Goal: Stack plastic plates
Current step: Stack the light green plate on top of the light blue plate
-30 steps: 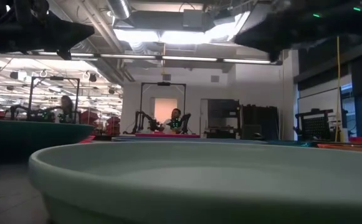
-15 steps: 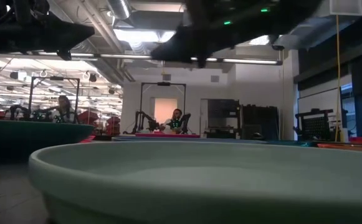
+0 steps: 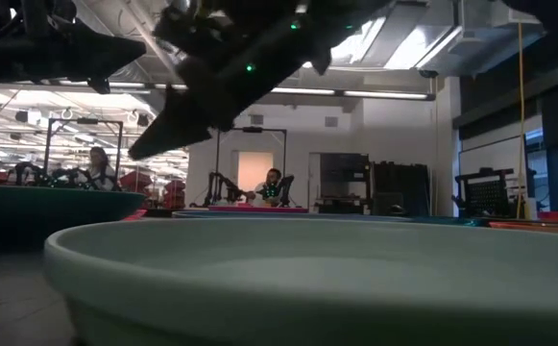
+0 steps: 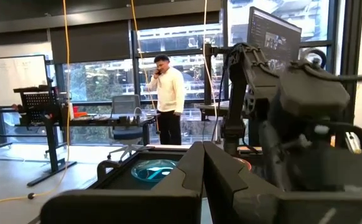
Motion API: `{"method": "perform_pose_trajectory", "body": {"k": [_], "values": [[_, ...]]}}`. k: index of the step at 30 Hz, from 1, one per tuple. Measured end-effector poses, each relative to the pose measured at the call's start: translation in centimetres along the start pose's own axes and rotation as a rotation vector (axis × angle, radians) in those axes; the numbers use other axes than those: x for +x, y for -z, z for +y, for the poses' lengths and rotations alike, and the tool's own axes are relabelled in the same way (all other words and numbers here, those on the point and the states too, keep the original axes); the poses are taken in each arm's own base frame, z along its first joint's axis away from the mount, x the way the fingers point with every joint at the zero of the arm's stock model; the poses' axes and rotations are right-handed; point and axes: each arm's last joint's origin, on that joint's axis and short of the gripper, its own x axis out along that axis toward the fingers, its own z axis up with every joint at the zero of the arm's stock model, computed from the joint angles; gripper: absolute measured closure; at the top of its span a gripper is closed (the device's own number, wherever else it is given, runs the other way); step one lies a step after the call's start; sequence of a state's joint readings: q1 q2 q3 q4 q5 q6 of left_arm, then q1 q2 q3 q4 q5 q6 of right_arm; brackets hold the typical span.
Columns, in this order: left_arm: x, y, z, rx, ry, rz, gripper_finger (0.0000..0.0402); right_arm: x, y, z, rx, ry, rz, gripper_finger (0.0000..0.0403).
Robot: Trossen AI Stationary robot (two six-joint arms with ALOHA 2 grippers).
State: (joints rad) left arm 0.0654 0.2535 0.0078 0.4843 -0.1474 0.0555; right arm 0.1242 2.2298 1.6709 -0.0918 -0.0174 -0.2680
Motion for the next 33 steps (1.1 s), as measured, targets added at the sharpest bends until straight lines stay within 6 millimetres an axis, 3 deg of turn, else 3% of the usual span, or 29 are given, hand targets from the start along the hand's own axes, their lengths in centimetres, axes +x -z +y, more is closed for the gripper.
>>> {"method": "perform_pose_trajectory", "body": {"k": [5, 13, 22, 33], "values": [[0.0, 0.0, 0.0, 0.000, -0.010, -0.003, 0.0400, 2.0, -0.5, -0.1, -0.071, -0.026, -0.023, 0.0234], [0.0, 0.0, 0.1, 0.008, -0.022, 0.001, 0.0400, 4.7, 0.8, 0.3, -0.112, -0.037, -0.028, 0.0237], [0.0, 0.0, 0.1, 0.008, -0.024, 0.001, 0.0400, 5.5, 1.5, 0.3, -0.157, 0.014, -0.019, 0.0240], [0.0, 0.0, 0.1, 0.007, -0.023, 0.004, 0.0400, 6.1, 2.6, 0.5, -0.269, 0.032, 0.054, 0.0366]]}}
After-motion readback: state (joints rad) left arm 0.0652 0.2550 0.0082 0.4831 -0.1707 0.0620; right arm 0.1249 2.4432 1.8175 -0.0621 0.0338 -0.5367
